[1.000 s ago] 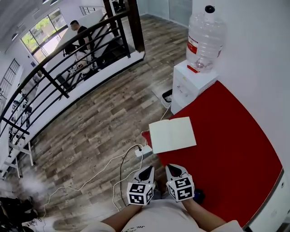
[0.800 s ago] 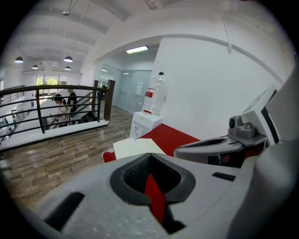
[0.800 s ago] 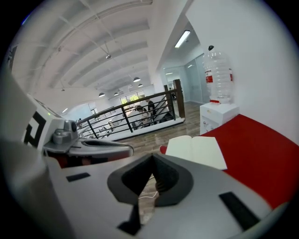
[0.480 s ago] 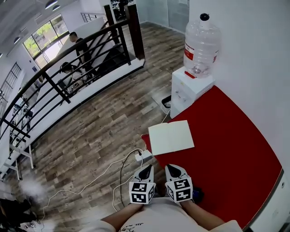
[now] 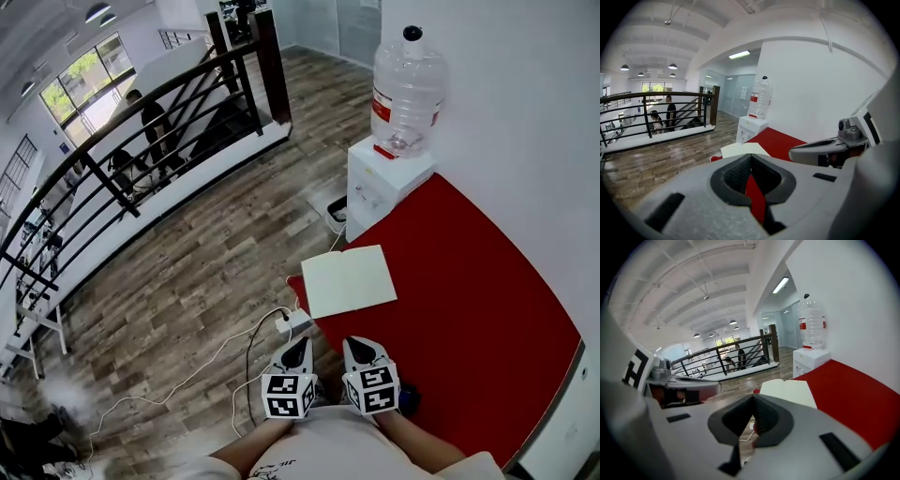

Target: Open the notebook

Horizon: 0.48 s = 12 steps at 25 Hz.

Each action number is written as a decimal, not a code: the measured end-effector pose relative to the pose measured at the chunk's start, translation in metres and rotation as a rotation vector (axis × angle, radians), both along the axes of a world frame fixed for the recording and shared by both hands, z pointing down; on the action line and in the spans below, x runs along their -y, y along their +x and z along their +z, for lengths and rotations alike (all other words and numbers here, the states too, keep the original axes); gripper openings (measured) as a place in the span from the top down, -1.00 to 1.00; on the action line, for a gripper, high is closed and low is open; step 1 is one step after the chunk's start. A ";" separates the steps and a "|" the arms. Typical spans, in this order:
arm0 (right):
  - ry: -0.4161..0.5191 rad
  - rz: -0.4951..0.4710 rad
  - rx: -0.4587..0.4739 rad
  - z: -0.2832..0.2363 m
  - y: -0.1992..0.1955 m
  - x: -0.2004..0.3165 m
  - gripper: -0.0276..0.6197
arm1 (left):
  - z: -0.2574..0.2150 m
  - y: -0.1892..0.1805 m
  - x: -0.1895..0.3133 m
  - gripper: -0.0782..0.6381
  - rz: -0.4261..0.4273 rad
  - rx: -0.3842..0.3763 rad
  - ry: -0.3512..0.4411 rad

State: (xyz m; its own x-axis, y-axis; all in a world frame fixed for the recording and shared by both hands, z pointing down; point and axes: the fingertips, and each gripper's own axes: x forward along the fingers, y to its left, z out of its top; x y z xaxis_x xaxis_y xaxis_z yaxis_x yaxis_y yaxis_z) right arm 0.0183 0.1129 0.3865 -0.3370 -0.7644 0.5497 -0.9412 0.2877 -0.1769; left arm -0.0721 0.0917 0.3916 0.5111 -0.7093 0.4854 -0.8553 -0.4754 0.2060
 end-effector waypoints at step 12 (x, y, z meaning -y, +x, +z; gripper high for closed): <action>-0.031 0.042 0.007 0.007 0.004 -0.001 0.90 | 0.000 0.002 -0.003 0.76 0.016 0.007 0.006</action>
State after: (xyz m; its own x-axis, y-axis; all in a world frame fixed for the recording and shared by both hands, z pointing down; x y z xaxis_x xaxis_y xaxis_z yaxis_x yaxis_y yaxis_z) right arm 0.0224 0.1136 0.3936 -0.3089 -0.7604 0.5713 -0.9511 0.2421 -0.1920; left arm -0.0705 0.0946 0.3920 0.5189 -0.7037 0.4853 -0.8490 -0.4902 0.1970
